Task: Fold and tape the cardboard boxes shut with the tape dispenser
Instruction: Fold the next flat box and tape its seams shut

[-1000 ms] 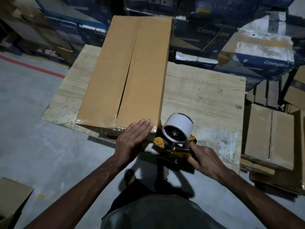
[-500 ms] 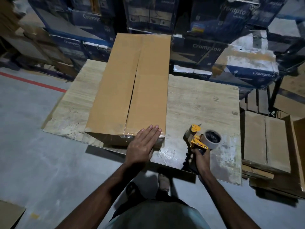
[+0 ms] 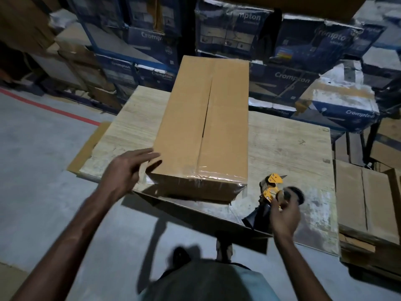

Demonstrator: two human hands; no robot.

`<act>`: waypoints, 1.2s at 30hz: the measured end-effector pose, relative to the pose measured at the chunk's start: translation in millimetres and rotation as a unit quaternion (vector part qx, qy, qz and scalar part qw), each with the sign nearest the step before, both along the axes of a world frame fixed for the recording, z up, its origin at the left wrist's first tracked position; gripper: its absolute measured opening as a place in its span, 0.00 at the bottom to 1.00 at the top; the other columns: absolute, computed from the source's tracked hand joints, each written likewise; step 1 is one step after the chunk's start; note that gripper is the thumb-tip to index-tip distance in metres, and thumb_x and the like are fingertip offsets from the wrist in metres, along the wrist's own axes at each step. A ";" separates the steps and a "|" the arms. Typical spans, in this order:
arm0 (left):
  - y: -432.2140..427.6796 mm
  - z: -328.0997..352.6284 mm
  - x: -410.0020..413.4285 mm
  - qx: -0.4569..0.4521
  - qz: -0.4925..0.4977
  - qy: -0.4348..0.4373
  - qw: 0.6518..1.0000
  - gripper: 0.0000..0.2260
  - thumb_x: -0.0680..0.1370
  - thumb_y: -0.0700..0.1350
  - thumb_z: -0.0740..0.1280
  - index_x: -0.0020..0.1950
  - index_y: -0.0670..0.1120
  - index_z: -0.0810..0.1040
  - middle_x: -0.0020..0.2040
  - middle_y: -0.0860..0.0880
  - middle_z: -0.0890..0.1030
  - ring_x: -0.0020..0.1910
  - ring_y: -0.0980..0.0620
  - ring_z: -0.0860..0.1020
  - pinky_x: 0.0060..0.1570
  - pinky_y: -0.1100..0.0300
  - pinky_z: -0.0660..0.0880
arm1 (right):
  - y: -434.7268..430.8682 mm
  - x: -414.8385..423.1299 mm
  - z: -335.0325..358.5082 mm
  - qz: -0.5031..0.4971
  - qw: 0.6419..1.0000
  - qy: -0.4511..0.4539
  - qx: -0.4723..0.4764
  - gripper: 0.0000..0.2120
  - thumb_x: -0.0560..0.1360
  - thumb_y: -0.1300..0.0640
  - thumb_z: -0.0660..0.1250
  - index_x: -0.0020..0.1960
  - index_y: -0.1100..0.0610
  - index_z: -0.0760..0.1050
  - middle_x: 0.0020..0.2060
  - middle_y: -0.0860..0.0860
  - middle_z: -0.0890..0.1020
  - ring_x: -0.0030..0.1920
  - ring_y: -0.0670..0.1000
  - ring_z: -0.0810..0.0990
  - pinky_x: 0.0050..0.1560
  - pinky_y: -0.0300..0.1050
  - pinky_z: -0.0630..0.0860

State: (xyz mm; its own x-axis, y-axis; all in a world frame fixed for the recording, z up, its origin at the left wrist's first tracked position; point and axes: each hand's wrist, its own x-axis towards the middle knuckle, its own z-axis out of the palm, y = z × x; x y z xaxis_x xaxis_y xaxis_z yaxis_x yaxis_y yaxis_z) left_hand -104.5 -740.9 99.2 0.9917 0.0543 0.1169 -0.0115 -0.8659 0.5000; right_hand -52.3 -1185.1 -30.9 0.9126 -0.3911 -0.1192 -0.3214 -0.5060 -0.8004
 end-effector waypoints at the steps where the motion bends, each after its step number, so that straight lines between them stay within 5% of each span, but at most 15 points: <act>1: 15.0 -2.0 -0.1 0.032 -0.018 0.028 0.999 0.42 0.69 0.22 0.65 0.72 0.62 0.77 0.74 0.55 0.76 0.64 0.48 0.81 0.57 0.45 0.82 | -2.3 7.1 15.1 0.114 0.991 -0.065 -0.031 0.19 0.80 0.57 0.70 0.70 0.49 0.74 0.61 0.52 0.81 0.57 0.55 0.80 0.55 0.51 0.77; 5: 37.3 -20.1 -3.7 0.027 -0.083 0.072 0.994 0.40 0.74 0.25 0.70 0.73 0.65 0.74 0.77 0.61 0.70 0.64 0.55 0.80 0.48 0.61 0.81 | 2.6 46.2 74.3 0.465 0.848 -0.139 -0.215 0.25 0.79 0.52 0.72 0.74 0.43 0.71 0.73 0.43 0.71 0.65 0.49 0.76 0.50 0.45 0.77; 8: 39.1 -28.0 -4.0 -0.022 -0.100 0.036 0.994 0.38 0.73 0.27 0.74 0.73 0.62 0.77 0.79 0.63 0.67 0.70 0.57 0.76 0.53 0.59 0.82 | 9.3 65.2 98.9 0.513 0.771 -0.161 -0.342 0.31 0.75 0.45 0.75 0.75 0.37 0.68 0.81 0.39 0.60 0.67 0.48 0.73 0.38 0.44 0.80; 11: 42.2 -31.4 0.1 -0.039 -0.126 0.010 0.991 0.31 0.73 0.36 0.78 0.73 0.59 0.78 0.77 0.63 0.70 0.71 0.60 0.74 0.63 0.60 0.78 | 16.5 72.1 107.1 0.557 0.730 -0.149 -0.367 0.31 0.75 0.38 0.72 0.75 0.34 0.65 0.81 0.35 0.55 0.70 0.46 0.72 0.39 0.41 0.79; 14: 44.7 -37.6 5.6 -0.067 -0.133 -0.003 0.989 0.27 0.72 0.42 0.79 0.70 0.55 0.80 0.74 0.58 0.75 0.70 0.58 0.76 0.66 0.58 0.77 | 27.0 70.6 105.3 0.560 0.735 -0.135 -0.357 0.27 0.75 0.38 0.73 0.71 0.36 0.68 0.80 0.35 0.59 0.66 0.44 0.75 0.38 0.40 0.77; 19: 41.7 -49.1 9.4 -0.133 -0.116 -0.016 0.984 0.23 0.69 0.45 0.81 0.64 0.47 0.85 0.72 0.54 0.77 0.70 0.57 0.77 0.68 0.53 0.77 | 36.3 70.1 99.7 0.544 0.757 -0.114 -0.344 0.25 0.73 0.39 0.75 0.65 0.41 0.70 0.78 0.35 0.59 0.42 0.45 0.81 0.33 0.46 0.79; 26: 31.1 -66.1 6.2 -0.147 -0.063 -0.066 0.985 0.22 0.66 0.40 0.83 0.59 0.45 0.86 0.68 0.51 0.81 0.67 0.54 0.80 0.66 0.49 0.77 | 40.7 66.3 77.1 0.501 0.804 -0.145 -0.286 0.25 0.72 0.39 0.77 0.63 0.45 0.73 0.72 0.39 0.69 0.40 0.40 0.75 0.28 0.45 0.76; 32: 26.9 -75.1 -1.2 -0.124 -0.067 -0.115 0.983 0.20 0.74 0.53 0.76 0.62 0.43 0.85 0.68 0.48 0.81 0.67 0.54 0.80 0.66 0.57 0.77 | 37.6 68.2 67.5 0.500 0.793 -0.195 -0.288 0.23 0.75 0.33 0.70 0.62 0.47 0.76 0.71 0.41 0.73 0.38 0.43 0.80 0.28 0.43 0.76; 36: 26.8 -81.5 -4.9 -0.090 -0.080 -0.147 0.982 0.19 0.76 0.50 0.75 0.65 0.42 0.84 0.69 0.48 0.80 0.66 0.52 0.81 0.63 0.52 0.79 | 40.8 67.5 67.2 0.496 0.788 -0.219 -0.290 0.23 0.76 0.31 0.68 0.59 0.47 0.78 0.70 0.42 0.75 0.36 0.43 0.80 0.27 0.41 0.74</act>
